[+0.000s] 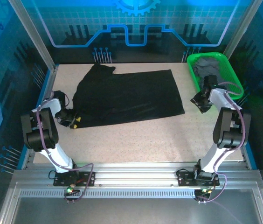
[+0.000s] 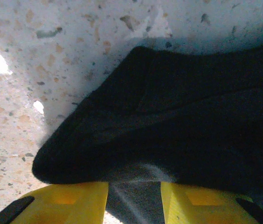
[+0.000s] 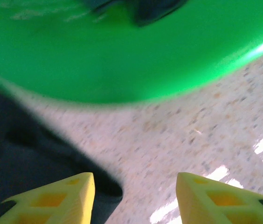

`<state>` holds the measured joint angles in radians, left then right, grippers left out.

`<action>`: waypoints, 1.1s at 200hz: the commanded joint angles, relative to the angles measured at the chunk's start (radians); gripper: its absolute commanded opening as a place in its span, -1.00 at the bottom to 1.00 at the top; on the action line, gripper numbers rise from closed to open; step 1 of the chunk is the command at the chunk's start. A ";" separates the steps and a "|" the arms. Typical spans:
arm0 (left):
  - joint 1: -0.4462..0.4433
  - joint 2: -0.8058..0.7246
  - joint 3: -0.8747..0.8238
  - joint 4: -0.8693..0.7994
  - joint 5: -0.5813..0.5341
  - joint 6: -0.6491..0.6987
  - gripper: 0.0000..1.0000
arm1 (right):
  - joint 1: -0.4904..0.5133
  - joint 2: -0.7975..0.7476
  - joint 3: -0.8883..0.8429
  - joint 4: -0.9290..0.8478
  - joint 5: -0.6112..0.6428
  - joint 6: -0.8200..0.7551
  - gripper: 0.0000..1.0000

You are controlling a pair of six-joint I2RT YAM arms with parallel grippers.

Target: Fold and stack the t-shirts

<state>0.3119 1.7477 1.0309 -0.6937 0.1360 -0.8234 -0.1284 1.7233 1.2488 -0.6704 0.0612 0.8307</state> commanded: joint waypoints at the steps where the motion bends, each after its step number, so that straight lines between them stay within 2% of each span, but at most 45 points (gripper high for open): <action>1: 0.021 -0.014 -0.005 -0.022 -0.026 0.026 -0.29 | 0.086 -0.131 -0.072 -0.028 0.034 0.002 0.02; 21: 0.022 -0.031 -0.006 -0.028 -0.031 0.031 -0.29 | 0.144 -0.181 -0.175 0.035 -0.012 0.048 0.02; 53: 0.022 -0.067 0.007 -0.055 -0.053 0.060 -0.27 | 0.230 -0.130 -0.185 0.065 -0.004 0.035 0.04; 106: 0.015 -0.125 0.010 -0.067 -0.017 0.031 -0.27 | 0.260 0.053 -0.084 0.024 0.063 -0.015 0.06; 147: -0.039 -0.043 0.049 -0.040 -0.014 0.030 -0.30 | 0.283 0.166 0.014 0.008 0.076 -0.048 0.04; 180: -0.040 -0.006 0.012 -0.015 -0.055 0.008 -0.35 | 0.306 0.262 0.123 -0.147 0.089 -0.053 -0.28; 220: 0.012 -0.043 -0.085 -0.010 -0.054 -0.012 -0.44 | 0.309 0.215 0.067 -0.264 0.114 -0.060 -0.58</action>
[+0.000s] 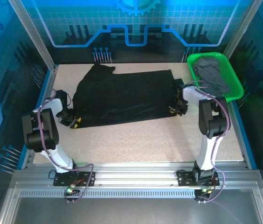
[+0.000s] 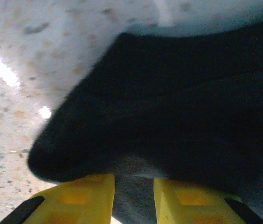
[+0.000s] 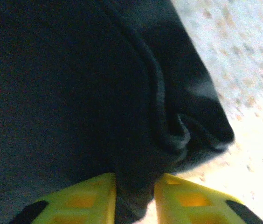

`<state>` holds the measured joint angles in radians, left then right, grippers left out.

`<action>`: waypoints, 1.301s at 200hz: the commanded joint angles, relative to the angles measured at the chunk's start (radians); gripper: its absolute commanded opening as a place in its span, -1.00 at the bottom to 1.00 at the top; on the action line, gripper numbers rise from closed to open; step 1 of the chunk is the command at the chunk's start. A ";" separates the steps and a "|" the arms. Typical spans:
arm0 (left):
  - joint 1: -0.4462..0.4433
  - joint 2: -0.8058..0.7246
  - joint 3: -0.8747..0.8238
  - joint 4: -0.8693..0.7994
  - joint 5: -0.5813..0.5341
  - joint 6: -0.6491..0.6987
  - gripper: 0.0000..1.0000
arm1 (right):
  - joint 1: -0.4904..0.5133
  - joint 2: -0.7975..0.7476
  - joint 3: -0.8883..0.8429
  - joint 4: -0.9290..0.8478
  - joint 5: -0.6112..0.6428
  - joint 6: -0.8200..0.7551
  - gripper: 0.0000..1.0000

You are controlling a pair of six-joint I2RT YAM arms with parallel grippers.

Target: Fold and stack the t-shirts

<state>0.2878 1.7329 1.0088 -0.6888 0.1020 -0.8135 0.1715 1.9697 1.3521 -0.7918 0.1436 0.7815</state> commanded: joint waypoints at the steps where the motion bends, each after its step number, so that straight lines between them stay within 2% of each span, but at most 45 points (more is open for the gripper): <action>1: 0.038 -0.031 -0.065 -0.015 -0.019 -0.021 -0.44 | 0.010 -0.034 -0.039 -0.143 0.031 -0.011 -0.59; 23: 0.060 -0.058 -0.098 -0.036 -0.038 0.005 -0.44 | 0.011 -0.084 -0.117 -0.152 0.018 -0.037 -0.66; 106: 0.083 -0.196 -0.231 -0.116 -0.102 0.039 -0.44 | 0.049 -0.278 -0.350 -0.169 -0.039 -0.004 -0.61; 130: 0.090 -0.248 -0.234 -0.141 -0.105 0.025 -0.42 | 0.051 -0.316 -0.370 -0.174 -0.064 0.014 -0.50; 167: 0.049 -0.332 -0.111 -0.173 -0.083 -0.062 -0.11 | 0.093 -0.504 -0.337 -0.124 -0.062 0.016 -0.16; 192: -0.018 -0.335 -0.046 -0.172 -0.011 -0.141 0.02 | 0.104 -0.562 -0.341 0.055 -0.231 -0.040 0.05; 218: -0.043 -0.334 -0.082 -0.091 0.090 -0.239 0.08 | 0.139 -0.521 -0.322 0.233 -0.420 -0.078 0.07; 260: -0.061 -0.268 -0.084 -0.010 0.146 -0.309 0.10 | 0.226 -0.448 -0.266 0.272 -0.437 -0.072 0.07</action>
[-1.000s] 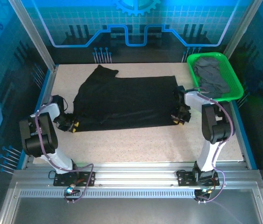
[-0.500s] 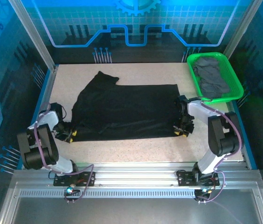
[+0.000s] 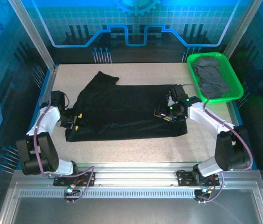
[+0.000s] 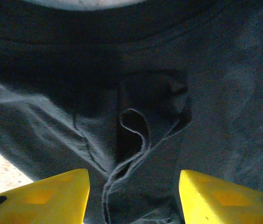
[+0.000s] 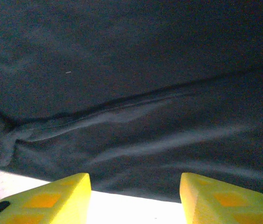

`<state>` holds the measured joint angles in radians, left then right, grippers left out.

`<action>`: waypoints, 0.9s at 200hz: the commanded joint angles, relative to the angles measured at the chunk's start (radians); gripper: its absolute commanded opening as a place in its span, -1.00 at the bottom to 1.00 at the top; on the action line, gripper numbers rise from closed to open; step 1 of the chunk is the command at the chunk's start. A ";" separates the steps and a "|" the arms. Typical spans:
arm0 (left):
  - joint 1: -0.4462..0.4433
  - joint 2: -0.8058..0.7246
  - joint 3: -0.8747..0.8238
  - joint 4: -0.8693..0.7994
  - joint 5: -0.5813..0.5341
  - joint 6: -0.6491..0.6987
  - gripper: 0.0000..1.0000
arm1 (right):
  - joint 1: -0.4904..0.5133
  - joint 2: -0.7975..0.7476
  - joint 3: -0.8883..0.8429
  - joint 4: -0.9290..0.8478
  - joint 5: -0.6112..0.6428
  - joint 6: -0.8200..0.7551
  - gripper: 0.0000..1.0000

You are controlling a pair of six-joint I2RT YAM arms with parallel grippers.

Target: Fold and stack the t-shirts

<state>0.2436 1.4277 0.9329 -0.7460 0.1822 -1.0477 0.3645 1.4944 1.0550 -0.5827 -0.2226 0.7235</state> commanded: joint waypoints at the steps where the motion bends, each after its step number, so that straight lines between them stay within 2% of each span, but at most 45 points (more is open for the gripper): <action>1: -0.017 0.037 -0.008 0.049 0.066 -0.076 0.10 | 0.033 0.028 0.030 0.064 -0.070 -0.013 0.07; 43: -0.041 0.132 0.016 0.058 0.060 -0.056 0.07 | 0.034 0.005 0.003 0.069 -0.068 -0.004 0.08; 76: -0.050 0.145 0.030 0.045 0.004 -0.023 -0.05 | 0.022 -0.028 -0.020 0.099 -0.087 0.013 0.08; 99: -0.052 0.169 0.043 0.078 0.009 0.004 -0.26 | 0.016 -0.051 -0.048 0.181 -0.142 0.040 0.08; 130: -0.067 0.172 0.073 0.114 0.013 0.042 -0.84 | 0.010 -0.047 -0.056 0.191 -0.154 0.049 0.08; 144: -0.076 0.178 0.099 0.105 0.020 0.067 -1.00 | 0.003 -0.051 -0.058 0.186 -0.149 0.052 0.08; 180: -0.114 0.207 0.205 0.052 0.020 0.167 -1.00 | -0.019 -0.054 -0.057 0.170 -0.138 0.048 0.08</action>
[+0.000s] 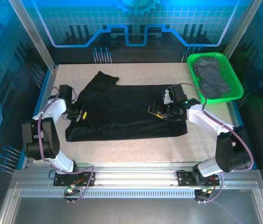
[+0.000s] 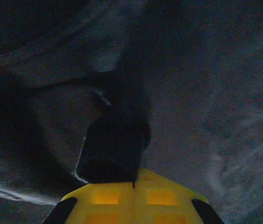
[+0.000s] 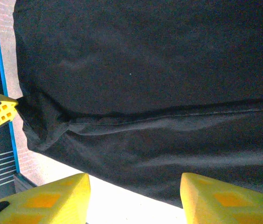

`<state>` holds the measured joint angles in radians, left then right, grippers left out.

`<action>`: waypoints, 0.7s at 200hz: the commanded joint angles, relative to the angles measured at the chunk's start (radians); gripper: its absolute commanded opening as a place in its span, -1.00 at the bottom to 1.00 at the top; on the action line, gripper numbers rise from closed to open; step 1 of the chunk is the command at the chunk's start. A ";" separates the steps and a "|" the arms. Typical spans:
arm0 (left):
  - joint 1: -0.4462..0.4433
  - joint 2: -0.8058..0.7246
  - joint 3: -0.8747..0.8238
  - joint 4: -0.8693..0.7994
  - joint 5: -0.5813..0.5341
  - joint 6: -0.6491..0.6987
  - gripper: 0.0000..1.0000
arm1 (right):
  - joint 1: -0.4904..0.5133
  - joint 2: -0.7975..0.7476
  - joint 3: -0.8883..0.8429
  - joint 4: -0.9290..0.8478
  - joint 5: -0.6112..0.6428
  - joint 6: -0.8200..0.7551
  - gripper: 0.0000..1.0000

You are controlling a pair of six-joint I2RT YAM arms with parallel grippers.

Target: Fold and stack the t-shirts

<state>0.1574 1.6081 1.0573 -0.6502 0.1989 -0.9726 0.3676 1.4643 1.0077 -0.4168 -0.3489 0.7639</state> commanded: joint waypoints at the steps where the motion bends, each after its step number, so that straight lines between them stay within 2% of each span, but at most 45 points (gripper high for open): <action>1: -0.029 0.029 0.084 -0.046 0.003 0.094 -1.00 | -0.024 -0.024 -0.009 0.004 -0.011 0.008 0.08; 87: -0.119 0.184 0.310 -0.166 -0.042 0.222 -1.00 | -0.043 -0.007 -0.001 -0.004 -0.020 0.004 0.07; 140: -0.128 0.257 0.355 -0.173 -0.067 0.242 -1.00 | -0.052 -0.005 -0.004 -0.017 -0.028 -0.001 0.07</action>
<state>0.0372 1.8336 1.3739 -0.7860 0.1535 -0.7597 0.3325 1.4639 1.0073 -0.4175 -0.3527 0.7662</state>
